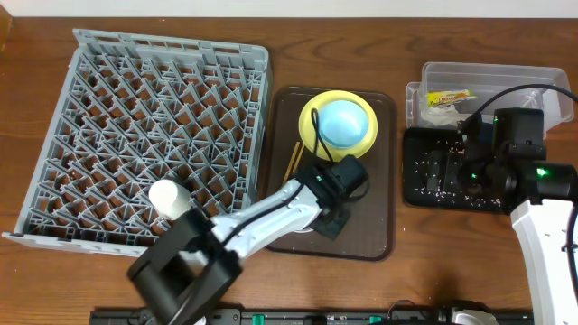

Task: Sort waste into correct bins and load items into the dishwasher
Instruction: 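Move the left gripper to the small white bowl on the tray and grasp it, then carry the white bowl into the dish rack with the left gripper and release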

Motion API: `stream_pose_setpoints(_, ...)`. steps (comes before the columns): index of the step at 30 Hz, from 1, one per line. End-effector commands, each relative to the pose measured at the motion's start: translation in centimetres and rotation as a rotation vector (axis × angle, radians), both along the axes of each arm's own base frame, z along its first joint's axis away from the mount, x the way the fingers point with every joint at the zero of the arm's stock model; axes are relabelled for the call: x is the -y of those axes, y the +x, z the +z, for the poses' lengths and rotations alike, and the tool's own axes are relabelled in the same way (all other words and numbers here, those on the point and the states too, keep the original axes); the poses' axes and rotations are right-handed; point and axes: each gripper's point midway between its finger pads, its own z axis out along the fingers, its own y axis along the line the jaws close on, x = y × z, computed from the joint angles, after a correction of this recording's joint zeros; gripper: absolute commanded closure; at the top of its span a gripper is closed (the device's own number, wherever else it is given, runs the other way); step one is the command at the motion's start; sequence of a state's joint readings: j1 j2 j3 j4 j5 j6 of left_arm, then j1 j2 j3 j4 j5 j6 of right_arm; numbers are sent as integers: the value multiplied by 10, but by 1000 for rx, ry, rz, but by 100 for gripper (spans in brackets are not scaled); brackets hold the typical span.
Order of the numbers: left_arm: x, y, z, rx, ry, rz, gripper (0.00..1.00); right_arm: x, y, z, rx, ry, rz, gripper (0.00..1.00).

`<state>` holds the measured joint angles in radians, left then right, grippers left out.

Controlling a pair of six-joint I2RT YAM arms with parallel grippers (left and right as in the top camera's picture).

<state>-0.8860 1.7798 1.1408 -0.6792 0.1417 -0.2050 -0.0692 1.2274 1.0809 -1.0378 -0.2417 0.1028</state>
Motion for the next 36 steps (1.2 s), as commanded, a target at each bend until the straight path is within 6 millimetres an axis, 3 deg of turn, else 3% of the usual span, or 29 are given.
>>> stream_pose_setpoints(1,13,18,60,101,-124,-7,94,3,2,7,18,-3,-16,16)
stream_pose_setpoints(5,2,39,120,219,-230,23,94,3,2,7,17,-3,-16,16)
stream_pose_setpoints(8,-27,61,157,296,-302,116,94,3,1,6,12,-3,-16,16)
stream_pose_setpoints(15,-83,91,200,213,-619,181,94,3,0,6,10,-3,-16,17)
stream_pose_setpoints(16,-100,101,207,183,-713,219,94,3,0,6,8,-3,-16,17)
stream_pose_setpoints(28,-195,146,233,55,-1257,371,94,3,-1,5,3,-2,-16,17)
stream_pose_setpoints(31,-215,157,226,40,-1330,405,94,3,-2,5,1,-2,-16,17)
stream_pose_setpoints(36,-249,174,199,21,-1364,514,94,2,-3,5,-4,-2,-16,17)
